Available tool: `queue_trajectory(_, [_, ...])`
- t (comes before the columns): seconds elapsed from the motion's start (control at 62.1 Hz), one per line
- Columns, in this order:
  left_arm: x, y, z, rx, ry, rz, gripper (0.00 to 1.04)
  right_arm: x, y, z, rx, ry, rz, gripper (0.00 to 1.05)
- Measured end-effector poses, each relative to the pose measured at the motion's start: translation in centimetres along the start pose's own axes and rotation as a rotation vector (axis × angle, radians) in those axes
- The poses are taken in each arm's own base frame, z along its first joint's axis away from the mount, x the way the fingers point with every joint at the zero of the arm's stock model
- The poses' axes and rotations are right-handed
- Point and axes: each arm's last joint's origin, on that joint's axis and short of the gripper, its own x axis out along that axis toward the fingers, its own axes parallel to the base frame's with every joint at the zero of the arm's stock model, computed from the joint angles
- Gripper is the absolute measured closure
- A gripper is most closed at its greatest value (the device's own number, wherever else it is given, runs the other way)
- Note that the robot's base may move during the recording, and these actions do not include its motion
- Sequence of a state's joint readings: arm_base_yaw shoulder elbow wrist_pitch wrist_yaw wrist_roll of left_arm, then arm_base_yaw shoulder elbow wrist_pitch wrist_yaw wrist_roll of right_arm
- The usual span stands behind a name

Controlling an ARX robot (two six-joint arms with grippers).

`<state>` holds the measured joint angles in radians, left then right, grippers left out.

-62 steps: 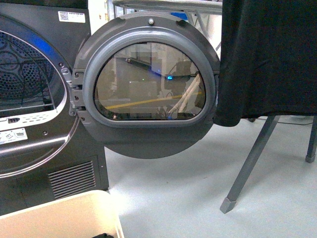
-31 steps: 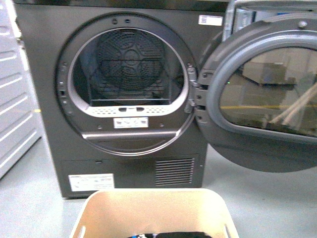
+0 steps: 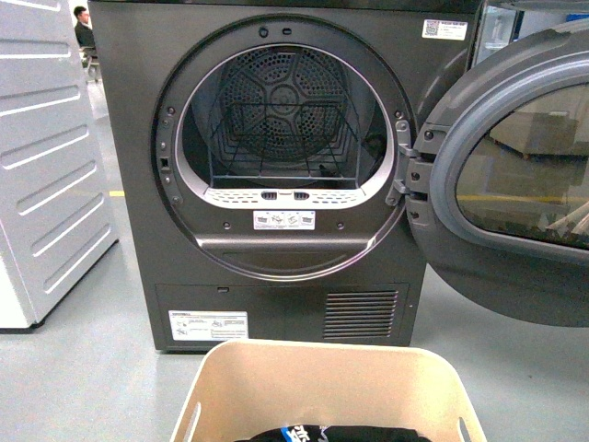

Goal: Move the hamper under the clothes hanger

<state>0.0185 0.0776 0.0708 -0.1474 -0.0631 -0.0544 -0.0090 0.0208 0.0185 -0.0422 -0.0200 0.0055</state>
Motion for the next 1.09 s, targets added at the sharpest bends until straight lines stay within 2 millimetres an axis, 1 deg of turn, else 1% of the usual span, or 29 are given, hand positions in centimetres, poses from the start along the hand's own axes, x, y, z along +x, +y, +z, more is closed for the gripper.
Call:
queue_trajectory(0.032, [0.6,0.8,-0.1,-0.037,0.152,0.068,0.07,0.2,-0.3,0.2,0.034,0.163,0.027,0.08])
queue_trajectory(0.048, [0.9,1.1,0.0,-0.050,0.177,0.085,0.07,0.5,-0.5,0.4,0.053,0.213,0.023,0.08])
queue_trajectory(0.113, [2.9,2.3,1.4,-0.088,0.203,0.161,0.07,2.3,-0.8,1.5,0.092,0.258,0.018,0.08])
queue_trajectory(0.129, [3.2,2.3,1.6,-0.088,0.203,0.161,0.07,2.5,-0.7,1.6,0.094,0.259,0.023,0.08])
queue_trajectory(0.177, [4.9,2.4,2.7,-0.089,0.201,0.137,0.07,4.1,-0.4,2.4,0.101,0.265,0.060,0.08])
queue_trajectory(0.225, [7.8,2.4,3.7,-0.082,0.225,0.087,0.07,6.7,0.2,3.2,0.108,0.290,0.113,0.08])
queue_trajectory(0.306, [11.6,2.2,3.8,-0.063,0.301,0.008,0.07,10.1,0.8,3.3,0.138,0.355,0.150,0.08])
queue_trajectory(0.338, [13.5,2.1,3.6,-0.046,0.338,-0.030,0.07,11.6,1.0,3.0,0.156,0.391,0.155,0.08])
queue_trajectory(0.354, [14.2,2.1,3.4,-0.039,0.352,-0.045,0.07,12.7,1.2,2.7,0.165,0.419,0.157,0.08])
queue_trajectory(0.37, [15.5,1.9,3.1,-0.021,0.383,-0.079,0.07,13.3,1.3,2.5,0.167,0.438,0.157,0.08])
queue_trajectory(0.402, [17.1,1.8,2.6,0.000,0.421,-0.124,0.07,14.7,1.6,2.0,0.174,0.478,0.153,0.08])
queue_trajectory(0.419, [17.4,1.7,2.5,0.005,0.432,-0.133,0.07,15.3,1.7,1.7,0.176,0.498,0.151,0.08])
queue_trajectory(0.435, [18.3,1.7,2.0,0.021,0.461,-0.143,0.07,15.6,1.8,1.5,0.176,0.508,0.150,0.08])
queue_trajectory(0.467, [19.2,1.6,1.6,0.034,0.495,-0.152,0.07,16.7,2.0,0.8,0.173,0.544,0.143,0.08])
queue_trajectory(0.483, [20.4,1.5,0.9,0.060,0.537,-0.170,0.07,17.3,2.0,0.5,0.170,0.560,0.135,0.08])
queue_trajectory(0.547, [23.1,1.4,-0.9,0.113,0.616,-0.178,0.07,19.5,2.1,-1.3,0.159,0.623,0.105,0.08])
queue_trajectory(0.596, [24.8,1.1,-1.9,0.126,0.646,-0.181,0.07,20.8,2.1,-2.5,0.151,0.656,0.081,0.08])
queue_trajectory(0.66, [26.4,0.4,-3.3,0.145,0.684,-0.186,0.07,22.1,2.1,-3.9,0.142,0.690,0.068,0.08])
queue_trajectory(0.773, [28.0,-1.2,-5.8,0.176,0.744,-0.218,0.07,23.8,2.3,-5.7,0.110,0.739,0.064,0.08])
queue_trajectory(0.821, [28.4,-1.5,-6.3,0.183,0.756,-0.220,0.07,24.4,2.5,-6.3,0.099,0.751,0.068,0.08])
queue_trajectory(0.902, [29.9,-2.2,-7.8,0.191,0.788,-0.224,0.07,25.6,2.9,-7.5,0.087,0.780,0.076,0.08])
queue_trajectory(0.95, [30.5,-2.4,-8.3,0.184,0.798,-0.220,0.07,26.2,3.1,-8.3,0.083,0.797,0.081,0.08])
queue_trajectory(1.095, [31.6,-3.0,-9.3,0.186,0.819,-0.217,0.07,26.9,3.4,-9.9,0.070,0.837,0.092,0.08])
